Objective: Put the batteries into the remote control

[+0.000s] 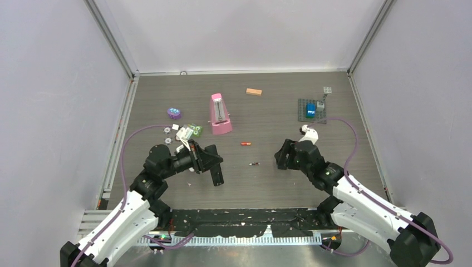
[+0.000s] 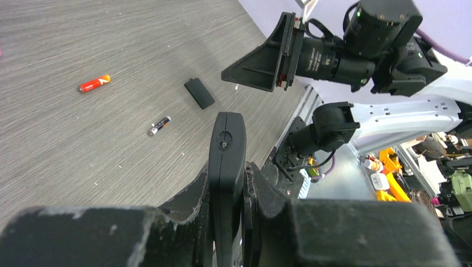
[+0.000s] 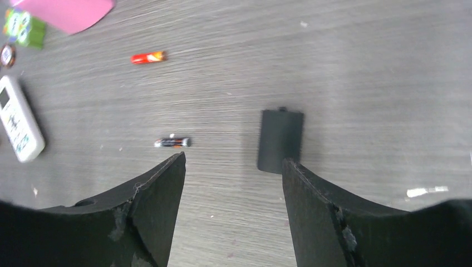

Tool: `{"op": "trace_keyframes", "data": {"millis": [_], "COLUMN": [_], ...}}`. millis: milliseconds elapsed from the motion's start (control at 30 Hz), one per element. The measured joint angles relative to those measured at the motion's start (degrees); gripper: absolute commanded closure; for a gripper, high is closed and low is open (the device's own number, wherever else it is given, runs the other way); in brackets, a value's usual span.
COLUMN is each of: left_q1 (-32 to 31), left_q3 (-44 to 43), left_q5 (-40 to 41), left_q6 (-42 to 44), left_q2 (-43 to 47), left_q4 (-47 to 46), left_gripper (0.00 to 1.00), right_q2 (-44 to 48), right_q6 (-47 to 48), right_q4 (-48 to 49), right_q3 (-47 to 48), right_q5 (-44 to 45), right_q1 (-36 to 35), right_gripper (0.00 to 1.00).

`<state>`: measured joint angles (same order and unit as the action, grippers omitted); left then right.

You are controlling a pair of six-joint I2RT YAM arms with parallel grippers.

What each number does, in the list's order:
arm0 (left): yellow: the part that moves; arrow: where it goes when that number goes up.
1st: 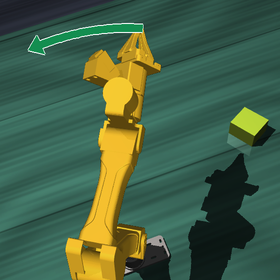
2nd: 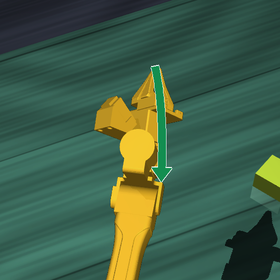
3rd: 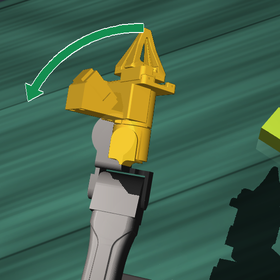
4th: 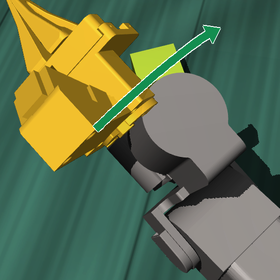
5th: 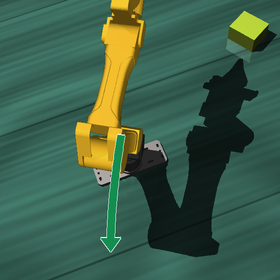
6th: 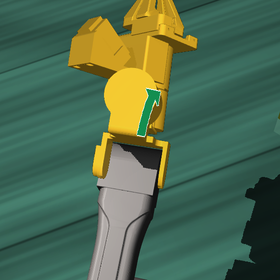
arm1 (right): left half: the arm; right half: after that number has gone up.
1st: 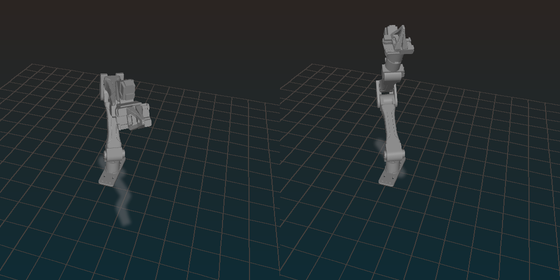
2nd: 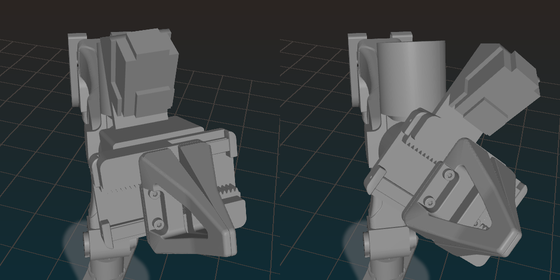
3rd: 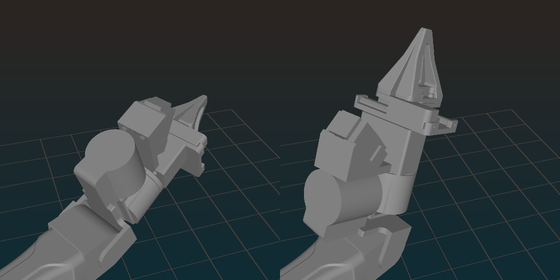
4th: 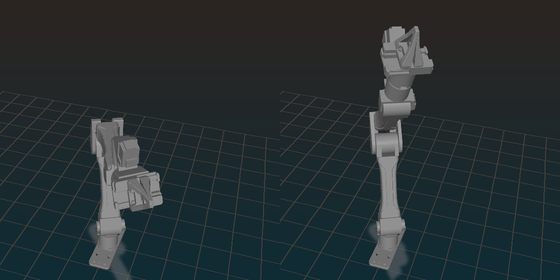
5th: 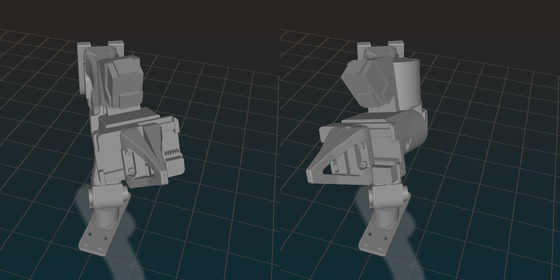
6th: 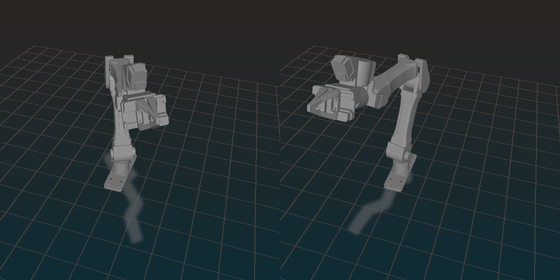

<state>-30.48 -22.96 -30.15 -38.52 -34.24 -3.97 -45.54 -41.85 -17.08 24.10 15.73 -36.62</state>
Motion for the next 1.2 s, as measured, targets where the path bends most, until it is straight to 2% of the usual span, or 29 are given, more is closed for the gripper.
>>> {"op": "trace_keyframes", "data": {"millis": [100, 267, 533, 800, 933, 1200], "left_q1": [0.0, 0.0, 0.0, 0.0, 0.0, 0.0], "left_q3": [-0.6, -1.2, -1.8, -2.1, -2.1, -2.4], "left_q5": [-1.1, -1.7, -3.1, -2.9, -2.4, -1.8], "left_q6": [0.5, 1.5, 1.7, 2.0, 2.2, 2.8], "left_q2": [0.1, 0.5, 1.3, 2.8, 2.9, 2.9], "left_q4": [0.0, 1.3, 2.2, 3.5, 4.0, 4.9], "left_gripper": [1.0, 1.0, 1.0, 1.0, 1.0, 1.0], "right_q2": [-3.7, -16.9, -32.1, -42.1, -44.0, -44.8], "right_q6": [7.7, 19.5, 33.2, 40.0, 41.6, 42.4], "right_q4": [1.1, 1.7, 0.7, 0.3, 0.2, 0.3], "right_q3": [4.2, 12.1, 20.4, 25.2, 25.6, 27.6], "right_q5": [-3.8, -12.1, -19.0, -20.6, -19.6, -16.4], "right_q1": [0.0, -0.1, -3.5, -8.7, -10.3, -10.5], "right_gripper": [0.31, 0.31, 0.31, 0.4, 0.45, 0.44]}}
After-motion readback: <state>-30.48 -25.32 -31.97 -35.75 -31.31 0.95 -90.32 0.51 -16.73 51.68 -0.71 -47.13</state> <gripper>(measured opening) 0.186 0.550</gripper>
